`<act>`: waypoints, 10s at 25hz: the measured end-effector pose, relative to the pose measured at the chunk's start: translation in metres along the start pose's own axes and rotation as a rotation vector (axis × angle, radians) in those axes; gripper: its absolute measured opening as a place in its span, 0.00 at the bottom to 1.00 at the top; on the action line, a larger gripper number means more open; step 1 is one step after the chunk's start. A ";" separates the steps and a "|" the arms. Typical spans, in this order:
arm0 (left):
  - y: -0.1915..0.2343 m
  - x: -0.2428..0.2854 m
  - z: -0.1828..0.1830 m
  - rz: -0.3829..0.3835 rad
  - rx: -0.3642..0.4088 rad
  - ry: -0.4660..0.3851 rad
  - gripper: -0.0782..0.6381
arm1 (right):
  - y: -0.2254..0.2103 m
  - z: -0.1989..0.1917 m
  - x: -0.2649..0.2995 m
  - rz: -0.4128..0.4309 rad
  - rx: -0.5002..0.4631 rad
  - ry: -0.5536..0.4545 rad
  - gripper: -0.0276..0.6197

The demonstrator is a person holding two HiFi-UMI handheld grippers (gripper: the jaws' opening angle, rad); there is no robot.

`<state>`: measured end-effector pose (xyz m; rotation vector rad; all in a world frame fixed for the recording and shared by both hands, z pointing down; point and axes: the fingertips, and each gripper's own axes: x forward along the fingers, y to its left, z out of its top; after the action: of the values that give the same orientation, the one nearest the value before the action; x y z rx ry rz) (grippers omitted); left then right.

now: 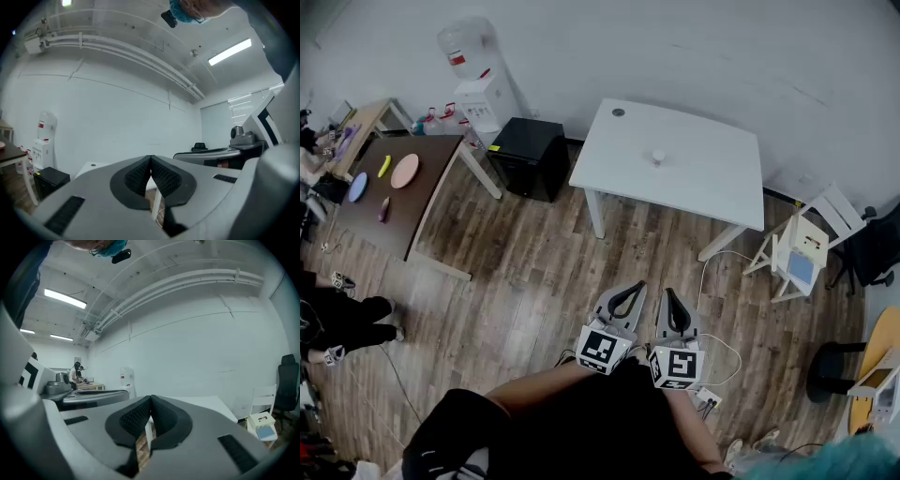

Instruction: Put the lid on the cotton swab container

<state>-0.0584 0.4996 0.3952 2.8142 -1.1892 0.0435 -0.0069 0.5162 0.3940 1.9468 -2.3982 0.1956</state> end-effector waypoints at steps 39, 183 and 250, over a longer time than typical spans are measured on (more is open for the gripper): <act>0.118 0.220 -0.060 -0.024 -0.075 0.072 0.13 | -0.129 -0.042 0.209 0.053 0.014 0.180 0.09; 0.313 0.544 -0.345 -0.307 0.179 0.631 0.49 | -0.310 -0.250 0.573 0.428 0.654 0.781 0.19; 0.292 0.532 -0.353 -0.533 0.262 0.662 0.49 | -0.223 -0.250 0.587 0.330 0.270 0.873 0.20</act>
<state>0.1061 -0.0514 0.7984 2.8373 -0.2992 1.0527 0.0780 -0.0672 0.7244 1.1128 -2.0834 1.1519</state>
